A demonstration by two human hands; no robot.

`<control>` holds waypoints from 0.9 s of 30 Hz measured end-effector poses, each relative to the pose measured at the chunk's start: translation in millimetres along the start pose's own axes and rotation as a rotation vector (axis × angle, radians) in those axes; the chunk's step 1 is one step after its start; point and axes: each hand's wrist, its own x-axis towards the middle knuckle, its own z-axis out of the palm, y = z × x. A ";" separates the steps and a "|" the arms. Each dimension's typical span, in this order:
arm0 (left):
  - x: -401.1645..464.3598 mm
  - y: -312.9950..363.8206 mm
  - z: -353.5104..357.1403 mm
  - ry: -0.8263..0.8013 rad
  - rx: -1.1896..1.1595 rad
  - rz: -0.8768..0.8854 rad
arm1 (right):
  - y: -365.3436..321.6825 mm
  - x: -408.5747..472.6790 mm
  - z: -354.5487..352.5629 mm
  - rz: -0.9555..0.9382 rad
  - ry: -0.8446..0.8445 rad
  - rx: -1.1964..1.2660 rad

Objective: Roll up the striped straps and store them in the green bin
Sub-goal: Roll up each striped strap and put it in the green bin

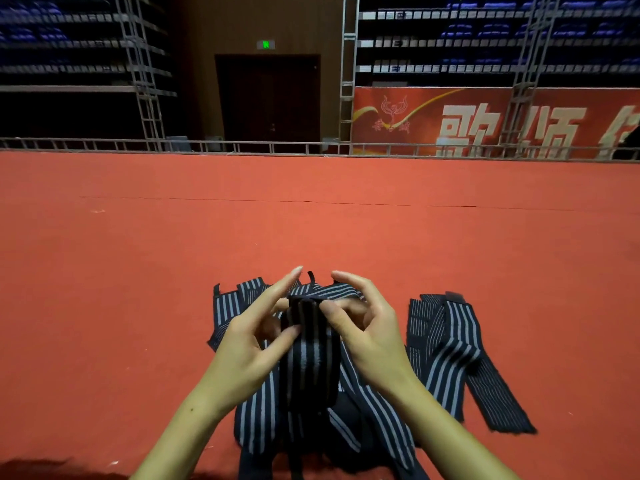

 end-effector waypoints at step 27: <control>-11.6 -0.9 -2.8 -0.106 0.063 -0.001 | -12.2 26.7 -7.6 -0.113 0.095 -0.106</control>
